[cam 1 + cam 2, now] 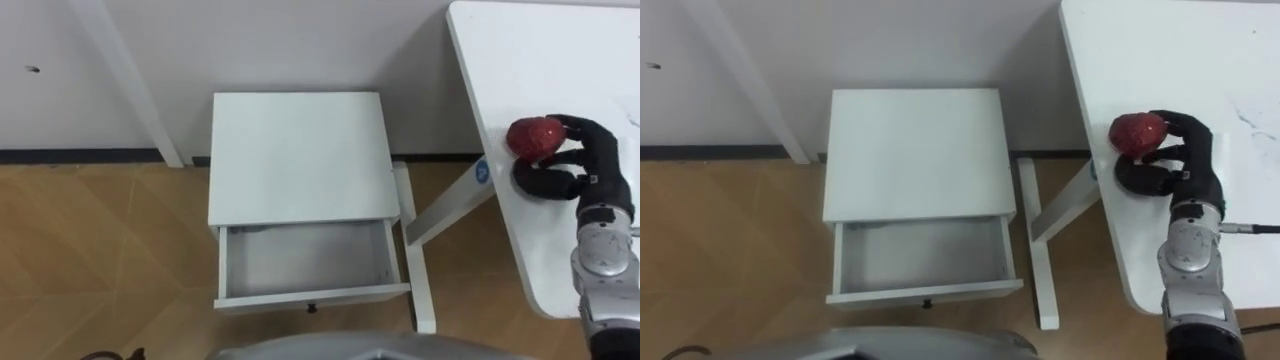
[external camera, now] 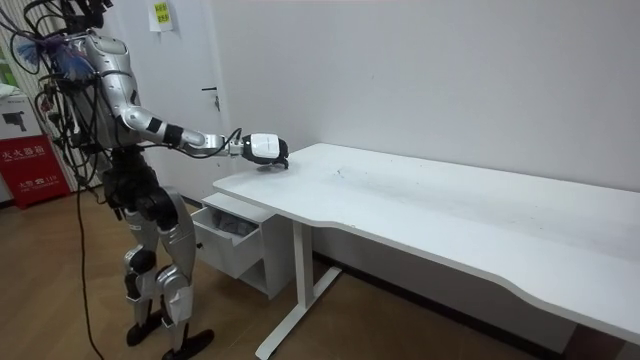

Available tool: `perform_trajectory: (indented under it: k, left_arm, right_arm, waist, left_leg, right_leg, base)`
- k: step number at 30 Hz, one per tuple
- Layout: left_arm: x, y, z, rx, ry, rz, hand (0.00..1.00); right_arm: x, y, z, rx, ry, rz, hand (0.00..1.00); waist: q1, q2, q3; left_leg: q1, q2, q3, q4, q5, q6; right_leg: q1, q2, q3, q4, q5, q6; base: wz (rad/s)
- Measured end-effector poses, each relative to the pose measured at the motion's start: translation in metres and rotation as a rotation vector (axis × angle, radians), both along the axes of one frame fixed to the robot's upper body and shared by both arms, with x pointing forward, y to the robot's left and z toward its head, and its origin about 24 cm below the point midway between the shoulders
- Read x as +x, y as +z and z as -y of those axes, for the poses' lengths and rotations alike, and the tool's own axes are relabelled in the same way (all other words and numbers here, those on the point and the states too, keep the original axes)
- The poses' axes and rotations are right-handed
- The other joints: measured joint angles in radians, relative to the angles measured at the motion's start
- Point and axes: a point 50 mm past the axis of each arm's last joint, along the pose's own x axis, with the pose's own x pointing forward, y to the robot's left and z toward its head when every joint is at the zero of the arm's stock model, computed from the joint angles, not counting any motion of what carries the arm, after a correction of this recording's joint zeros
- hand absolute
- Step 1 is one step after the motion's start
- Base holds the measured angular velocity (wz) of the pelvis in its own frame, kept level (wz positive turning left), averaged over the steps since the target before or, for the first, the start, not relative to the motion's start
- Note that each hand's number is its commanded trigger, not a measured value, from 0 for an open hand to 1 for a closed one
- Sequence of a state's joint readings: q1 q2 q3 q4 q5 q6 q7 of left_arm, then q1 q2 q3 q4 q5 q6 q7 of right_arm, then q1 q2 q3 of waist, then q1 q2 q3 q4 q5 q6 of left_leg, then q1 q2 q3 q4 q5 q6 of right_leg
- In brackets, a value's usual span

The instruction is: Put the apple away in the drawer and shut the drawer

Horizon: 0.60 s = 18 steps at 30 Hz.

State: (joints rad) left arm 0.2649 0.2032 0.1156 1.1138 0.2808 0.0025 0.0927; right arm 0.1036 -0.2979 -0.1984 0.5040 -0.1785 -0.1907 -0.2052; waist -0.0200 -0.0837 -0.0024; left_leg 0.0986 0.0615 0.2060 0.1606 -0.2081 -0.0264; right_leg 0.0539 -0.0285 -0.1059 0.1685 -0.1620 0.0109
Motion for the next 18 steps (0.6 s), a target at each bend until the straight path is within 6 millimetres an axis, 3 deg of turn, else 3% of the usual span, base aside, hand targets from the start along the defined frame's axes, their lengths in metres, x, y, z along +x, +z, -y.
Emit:
perform_trajectory:
  k: [12, 15, 18]
  left_arm:
    - [-0.004, -0.002, 0.001, -0.018, -0.013, -0.033, 0.00]
    - [-0.002, -0.002, 0.002, -0.031, -0.016, -0.031, 0.00]
    - [0.002, -0.003, 0.005, -0.041, -0.010, -0.029, 0.00]
  right_arm:
    - [0.007, 0.001, -0.013, -0.038, 0.058, -0.018, 1.00]
    - [0.013, 0.006, -0.023, -0.065, 0.125, -0.011, 1.00]
    - [0.019, 0.003, -0.047, -0.048, 0.250, -0.043, 1.00]
  waist:
    - [0.009, 0.009, 0.0020]
    - [0.026, 0.012, 0.0022]
    - [0.043, 0.015, 0.0026]
  left_leg:
    - [-0.010, 0.000, -0.005, 0.000, 0.000, 0.000]
    - [-0.024, 0.001, -0.003, 0.002, 0.000, 0.000]
    - [-0.021, 0.001, -0.005, 0.002, 0.000, 0.000]
  right_leg:
    - [-0.005, 0.001, -0.004, 0.007, 0.001, -0.001]
    - [-0.021, 0.002, -0.001, 0.005, 0.004, -0.003]
    - [-0.021, 0.002, -0.003, 0.002, 0.005, -0.003]
  base:
    - [0.01]
    - [-0.05]
    - [0.00]
